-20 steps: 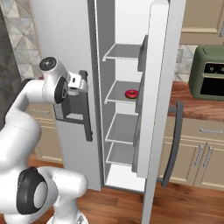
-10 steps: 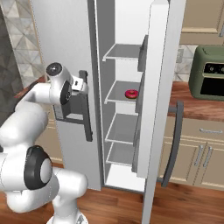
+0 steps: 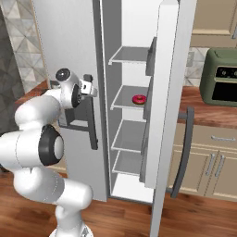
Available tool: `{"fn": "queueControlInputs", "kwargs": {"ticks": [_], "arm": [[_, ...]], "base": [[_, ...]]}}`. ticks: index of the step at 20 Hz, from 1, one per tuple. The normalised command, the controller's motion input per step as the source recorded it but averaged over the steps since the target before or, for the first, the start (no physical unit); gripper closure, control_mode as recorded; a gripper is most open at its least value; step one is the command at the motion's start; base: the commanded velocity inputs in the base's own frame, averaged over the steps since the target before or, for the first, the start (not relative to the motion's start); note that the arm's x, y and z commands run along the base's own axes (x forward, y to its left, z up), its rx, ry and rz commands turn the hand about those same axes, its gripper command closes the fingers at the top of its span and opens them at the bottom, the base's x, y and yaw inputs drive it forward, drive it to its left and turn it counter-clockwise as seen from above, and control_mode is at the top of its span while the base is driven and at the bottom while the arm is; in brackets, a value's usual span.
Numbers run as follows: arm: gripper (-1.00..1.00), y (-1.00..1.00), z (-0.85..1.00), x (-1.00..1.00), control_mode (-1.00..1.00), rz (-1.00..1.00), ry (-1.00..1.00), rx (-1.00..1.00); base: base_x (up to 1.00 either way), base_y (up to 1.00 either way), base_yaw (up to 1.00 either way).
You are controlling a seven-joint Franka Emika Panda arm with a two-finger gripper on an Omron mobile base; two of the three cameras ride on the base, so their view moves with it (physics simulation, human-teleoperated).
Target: Take the cupcake and donut from the fridge and place them on the empty tray on the dining counter.
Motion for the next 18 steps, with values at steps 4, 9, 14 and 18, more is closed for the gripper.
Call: {"fn": "queueControlInputs", "kwargs": {"ticks": [4,9,14,18], "arm": [[-1.00,0.06,-0.15,0.63,-1.00,0.00,0.00,-0.01],[-1.00,0.00,-0.14,0.54,-1.00,0.00,0.01,0.00],[-1.00,0.00,-0.19,0.52,-1.00,0.00,0.00,0.00],[-1.00,0.00,-0.21,0.53,-1.00,0.00,0.00,0.00]], "base": [[0.00,0.00,0.00],[0.00,0.00,0.00],[0.00,0.00,0.00],[0.00,0.00,0.00]]}}
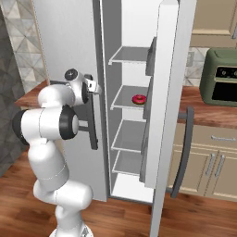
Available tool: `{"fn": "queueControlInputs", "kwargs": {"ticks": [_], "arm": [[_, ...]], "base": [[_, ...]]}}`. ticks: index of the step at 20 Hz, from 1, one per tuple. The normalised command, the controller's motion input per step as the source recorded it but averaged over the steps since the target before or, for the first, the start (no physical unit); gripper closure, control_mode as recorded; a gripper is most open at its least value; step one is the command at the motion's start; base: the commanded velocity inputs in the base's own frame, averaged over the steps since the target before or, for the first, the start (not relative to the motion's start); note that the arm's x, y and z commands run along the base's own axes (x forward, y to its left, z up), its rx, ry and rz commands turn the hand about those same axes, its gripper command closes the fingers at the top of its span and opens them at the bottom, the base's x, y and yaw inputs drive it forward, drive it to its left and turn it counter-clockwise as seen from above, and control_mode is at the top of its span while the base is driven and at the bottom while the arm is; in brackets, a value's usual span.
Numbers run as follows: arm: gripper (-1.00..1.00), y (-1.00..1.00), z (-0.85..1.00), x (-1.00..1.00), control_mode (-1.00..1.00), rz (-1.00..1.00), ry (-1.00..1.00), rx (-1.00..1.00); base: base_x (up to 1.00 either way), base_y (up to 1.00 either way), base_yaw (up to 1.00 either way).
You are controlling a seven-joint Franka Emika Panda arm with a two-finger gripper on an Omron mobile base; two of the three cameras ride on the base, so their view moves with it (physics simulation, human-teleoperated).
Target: Take the cupcake and donut from the fridge and place them on the empty tray on the dining counter.
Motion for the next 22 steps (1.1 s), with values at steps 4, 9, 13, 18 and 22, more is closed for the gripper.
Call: {"fn": "queueControlInputs", "kwargs": {"ticks": [4,9,13,18,22], "arm": [[-1.00,0.00,-0.27,0.57,-1.00,0.00,0.00,0.00],[1.00,0.00,-0.74,0.82,-1.00,0.00,-0.02,-0.02],[1.00,0.00,-1.00,1.00,-1.00,0.00,0.00,-0.05],[1.00,0.43,-0.55,0.62,-1.00,0.17,0.20,0.11],[1.00,1.00,-0.04,-0.20,-1.00,0.25,0.24,0.02]], "base": [[0.00,0.00,0.00],[0.00,0.00,0.00],[0.00,0.00,0.00],[0.00,0.00,0.00],[0.00,0.00,0.00]]}}
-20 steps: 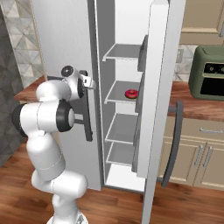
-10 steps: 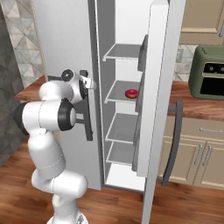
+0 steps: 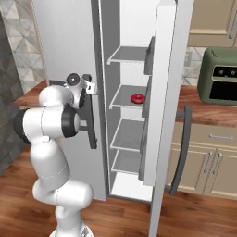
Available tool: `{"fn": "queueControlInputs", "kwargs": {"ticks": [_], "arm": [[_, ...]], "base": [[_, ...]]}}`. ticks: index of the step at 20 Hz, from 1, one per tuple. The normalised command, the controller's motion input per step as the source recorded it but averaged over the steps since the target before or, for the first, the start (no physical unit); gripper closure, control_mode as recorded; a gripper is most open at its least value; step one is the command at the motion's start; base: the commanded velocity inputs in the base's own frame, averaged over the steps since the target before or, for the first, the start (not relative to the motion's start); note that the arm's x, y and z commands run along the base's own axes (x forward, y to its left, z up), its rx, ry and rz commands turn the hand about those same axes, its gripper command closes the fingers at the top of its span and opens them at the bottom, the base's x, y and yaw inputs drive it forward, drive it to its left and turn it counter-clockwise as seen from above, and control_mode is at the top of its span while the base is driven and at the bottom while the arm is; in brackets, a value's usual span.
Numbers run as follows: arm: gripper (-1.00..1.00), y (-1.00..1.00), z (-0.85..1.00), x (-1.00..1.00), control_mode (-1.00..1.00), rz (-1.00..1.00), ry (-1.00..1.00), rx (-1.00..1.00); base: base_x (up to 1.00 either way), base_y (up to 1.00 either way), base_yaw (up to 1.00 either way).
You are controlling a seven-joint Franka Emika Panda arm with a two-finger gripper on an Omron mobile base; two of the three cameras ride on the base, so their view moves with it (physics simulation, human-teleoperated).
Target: Take the cupcake and donut from the fridge and place them on the empty tray on the dining counter.
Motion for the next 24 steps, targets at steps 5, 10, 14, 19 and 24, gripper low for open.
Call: {"fn": "queueControlInputs", "kwargs": {"ticks": [5,10,14,19,24], "arm": [[1.00,1.00,0.00,-0.56,-1.00,0.20,0.17,-0.05],[1.00,1.00,0.00,-1.00,-1.00,0.13,0.02,-0.19],[1.00,1.00,0.00,-1.00,-1.00,0.08,0.00,-0.19],[1.00,1.00,0.00,-1.00,-1.00,0.06,0.01,-0.14],[1.00,0.64,0.42,-1.00,-1.00,0.02,-0.04,-0.01]], "base": [[0.00,0.00,0.00],[0.00,0.00,0.00],[0.00,0.00,0.00],[0.00,0.00,0.00],[0.00,0.00,0.00]]}}
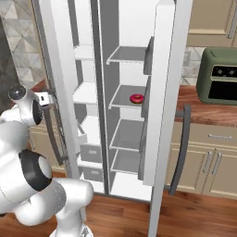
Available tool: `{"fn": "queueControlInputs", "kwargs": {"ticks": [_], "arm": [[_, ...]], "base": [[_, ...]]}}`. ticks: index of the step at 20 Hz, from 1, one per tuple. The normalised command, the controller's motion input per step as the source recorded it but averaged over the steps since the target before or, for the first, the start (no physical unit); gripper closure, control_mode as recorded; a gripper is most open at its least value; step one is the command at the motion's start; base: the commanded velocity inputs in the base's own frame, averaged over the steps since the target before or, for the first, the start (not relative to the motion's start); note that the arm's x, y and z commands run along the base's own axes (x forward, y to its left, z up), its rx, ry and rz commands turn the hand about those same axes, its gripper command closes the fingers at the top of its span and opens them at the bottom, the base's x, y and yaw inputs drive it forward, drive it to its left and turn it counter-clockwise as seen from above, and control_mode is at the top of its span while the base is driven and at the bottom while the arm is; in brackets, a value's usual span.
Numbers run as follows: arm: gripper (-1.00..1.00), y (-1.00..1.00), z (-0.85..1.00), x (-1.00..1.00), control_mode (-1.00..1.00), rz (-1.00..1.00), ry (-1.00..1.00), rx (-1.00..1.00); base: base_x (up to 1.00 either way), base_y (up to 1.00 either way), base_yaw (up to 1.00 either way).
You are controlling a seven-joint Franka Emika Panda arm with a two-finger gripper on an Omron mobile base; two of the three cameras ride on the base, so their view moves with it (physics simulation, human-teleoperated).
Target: Take the cupcake and donut from the fridge and place them on the empty tray on the dining counter.
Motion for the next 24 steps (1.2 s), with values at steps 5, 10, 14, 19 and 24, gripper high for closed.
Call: {"fn": "queueControlInputs", "kwargs": {"ticks": [5,10,14,19,24], "arm": [[1.00,-0.55,1.00,-1.00,-1.00,0.00,-0.15,0.01],[1.00,-0.97,0.95,-0.89,-1.00,0.01,0.00,0.31],[1.00,-0.99,0.20,0.09,-1.00,0.09,0.13,0.82],[1.00,-0.33,-0.04,0.94,-1.00,0.08,0.07,0.37],[1.00,-0.18,-0.04,0.88,-1.00,0.00,0.43,0.37]], "base": [[0.00,0.00,0.00],[0.00,0.00,0.00],[0.00,0.00,0.00],[0.00,0.00,0.00],[0.00,0.00,0.00]]}}
